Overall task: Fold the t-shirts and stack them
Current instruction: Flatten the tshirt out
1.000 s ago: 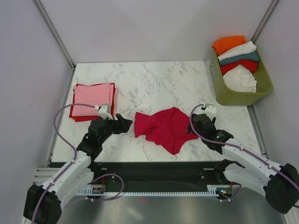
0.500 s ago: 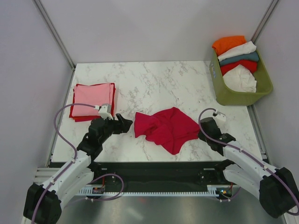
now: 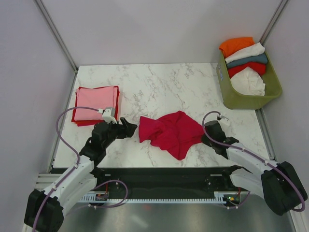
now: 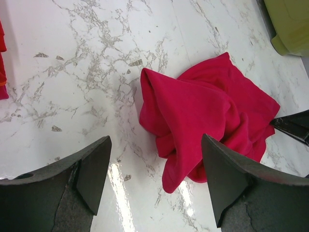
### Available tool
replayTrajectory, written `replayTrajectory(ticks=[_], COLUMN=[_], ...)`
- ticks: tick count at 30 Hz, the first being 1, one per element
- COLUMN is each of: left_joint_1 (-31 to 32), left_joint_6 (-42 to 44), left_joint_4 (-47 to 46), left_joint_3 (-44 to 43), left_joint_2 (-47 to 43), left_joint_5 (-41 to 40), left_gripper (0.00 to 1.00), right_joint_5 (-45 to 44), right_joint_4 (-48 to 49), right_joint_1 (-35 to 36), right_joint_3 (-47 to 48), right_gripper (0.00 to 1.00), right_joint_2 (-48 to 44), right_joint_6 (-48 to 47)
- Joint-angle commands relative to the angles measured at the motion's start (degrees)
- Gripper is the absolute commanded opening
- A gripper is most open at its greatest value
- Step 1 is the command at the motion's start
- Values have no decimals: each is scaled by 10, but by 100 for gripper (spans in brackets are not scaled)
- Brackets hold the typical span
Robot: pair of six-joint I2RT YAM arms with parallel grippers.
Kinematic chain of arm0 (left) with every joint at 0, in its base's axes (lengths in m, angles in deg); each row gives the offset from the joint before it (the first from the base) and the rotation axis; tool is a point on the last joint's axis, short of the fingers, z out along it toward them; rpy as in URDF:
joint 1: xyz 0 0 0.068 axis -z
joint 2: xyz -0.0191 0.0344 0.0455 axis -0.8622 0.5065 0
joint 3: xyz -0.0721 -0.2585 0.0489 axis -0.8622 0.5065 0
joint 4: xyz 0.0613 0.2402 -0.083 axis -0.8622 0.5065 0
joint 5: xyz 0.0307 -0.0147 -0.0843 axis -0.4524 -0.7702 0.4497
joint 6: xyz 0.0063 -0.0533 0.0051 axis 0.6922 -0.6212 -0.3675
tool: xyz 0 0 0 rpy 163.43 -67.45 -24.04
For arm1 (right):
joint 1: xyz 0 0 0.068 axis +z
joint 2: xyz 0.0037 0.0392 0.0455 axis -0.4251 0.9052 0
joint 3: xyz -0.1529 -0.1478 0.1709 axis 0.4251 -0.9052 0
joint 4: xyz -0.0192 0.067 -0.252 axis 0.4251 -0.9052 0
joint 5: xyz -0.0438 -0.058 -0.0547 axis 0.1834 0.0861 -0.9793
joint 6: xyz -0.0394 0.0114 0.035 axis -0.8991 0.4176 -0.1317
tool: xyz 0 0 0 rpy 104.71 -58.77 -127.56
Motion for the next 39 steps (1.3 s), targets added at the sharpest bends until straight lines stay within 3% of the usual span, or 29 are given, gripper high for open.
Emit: replayTrajectory(ticks=[1, 4, 5, 10, 17, 20, 27, 30, 35, 39], left_joint_1=[4, 4, 4, 4, 4, 4, 5, 5, 5, 5], left_joint_6=[20, 20, 20, 20, 19, 20, 20, 21, 33, 36], left_joint_4=[-6, -6, -6, -5, 0, 0, 0, 0, 4, 11], left_joint_3=[-24, -24, -24, -25, -27, -26, -28, -28, -33, -37], left_joint_2=[0, -1, 0, 2, 3, 1, 7, 6, 5, -2], left_joint_5=[5, 5, 5, 5, -1, -3, 0, -2, -17, -35], left_gripper=[83, 83, 83, 83, 82, 83, 83, 83, 83, 83], right_joint_5=[-5, -10, -12, -19, -2, 12, 23, 86, 236, 260], right_joint_4=[21, 31, 31, 38, 65, 68, 41, 30, -37, -93], right_joint_1=[-3, -4, -4, -4, -9, -10, -11, -10, 2, 39], right_joint_3=[-2, -7, -7, -5, 8, 19, 79, 151, 382, 547], right_gripper=[34, 43, 53, 55, 16, 6, 0, 0, 0, 0], right_joint_2=[22, 24, 22, 15, 44, 34, -27, -35, 39, 75], right_joint_6=[21, 22, 23, 15, -8, -34, -103, -146, -185, -200])
